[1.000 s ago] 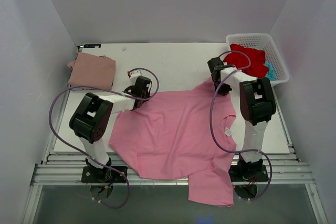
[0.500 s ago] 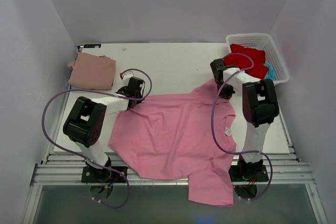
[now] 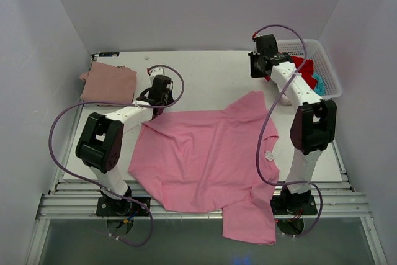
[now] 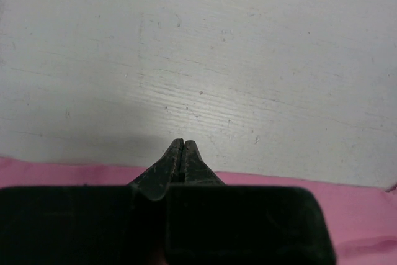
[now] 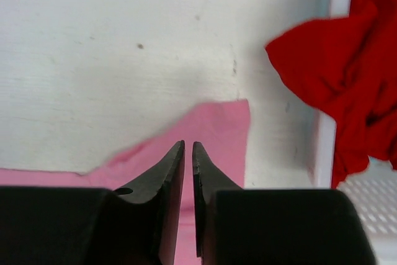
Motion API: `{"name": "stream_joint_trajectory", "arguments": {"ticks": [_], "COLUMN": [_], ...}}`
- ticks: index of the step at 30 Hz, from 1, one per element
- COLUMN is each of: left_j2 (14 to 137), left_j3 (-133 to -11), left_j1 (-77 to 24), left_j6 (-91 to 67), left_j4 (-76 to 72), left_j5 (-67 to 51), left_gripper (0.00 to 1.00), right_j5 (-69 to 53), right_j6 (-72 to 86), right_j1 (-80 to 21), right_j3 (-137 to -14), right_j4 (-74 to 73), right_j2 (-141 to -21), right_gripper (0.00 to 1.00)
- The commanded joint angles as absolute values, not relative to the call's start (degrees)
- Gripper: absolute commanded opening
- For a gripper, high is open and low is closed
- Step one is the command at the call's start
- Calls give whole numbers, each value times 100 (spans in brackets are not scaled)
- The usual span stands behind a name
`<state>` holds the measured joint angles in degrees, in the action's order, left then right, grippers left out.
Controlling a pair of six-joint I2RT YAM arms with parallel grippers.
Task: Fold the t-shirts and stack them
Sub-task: Flatten out the tshirt
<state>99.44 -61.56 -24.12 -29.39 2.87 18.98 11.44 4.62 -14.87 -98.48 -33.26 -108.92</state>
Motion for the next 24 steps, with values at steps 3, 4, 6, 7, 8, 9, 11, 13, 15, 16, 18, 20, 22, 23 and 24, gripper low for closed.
{"name": "stream_joint_trajectory", "arguments": {"ticks": [3,4,6,7,8,9,11,13,15,16,18,20,22,23,24], "left_j2": [9652,9589,9414,9230,9142,9054,8842,8719,8544,8499,8385,8332,8271,8262,8236], "left_j3": [-6004,-5864,-5687,-5591,-5425,-5353,-5187,-5081,-4932,-4896,-4808,-4781,-4772,-4772,-4772], "left_j1": [-2584,-2662,-2733,-2794,-2830,-2856,-2935,-3006,-3032,-3041,-3041,-3041,-3041,-3041,-3041], "left_j6": [-3032,-3084,-3129,-3181,-3208,-3234,-3296,-3348,-3410,-3428,-3472,-3480,-3489,-3481,-3480], "left_j4": [343,317,212,167,132,106,114,149,176,184,228,263,316,334,377], "left_j5": [1670,1644,1574,1478,1442,1424,1380,1380,1406,1415,1468,1511,1591,1617,1626], "left_gripper": [0,0,9,18,27,38,53,59,60,60,60,60,59,59,59], "right_j5": [62,-173,-404,-465,-562,-606,-668,-651,-580,-554,-449,-256,-159,-80,-27], "right_j6": [290,299,316,316,325,334,343,334,334,334,334,343,334,334,334], "right_j1": [-1485,-1485,-1485,-1485,-1485,-1494,-1503,-1538,-1564,-1573,-1617,-1652,-1714,-1731,-1766], "right_j3": [-10581,-10704,-10740,-10688,-10635,-10574,-10354,-10170,-9906,-9844,-9695,-9633,-9519,-9501,-9510], "right_j4": [-3190,-3190,-3173,-3155,-3138,-3120,-3094,-3033,-2989,-2997,-3023,-3093,-3102,-3163,-3225], "right_j2": [-11890,-12118,-12295,-12435,-12471,-12515,-12568,-12542,-12498,-12481,-12446,-12419,-12401,-12401,-12436], "right_gripper": [23,29,35,39,41,43,46,46,46,46,46,46,45,44,41]}}
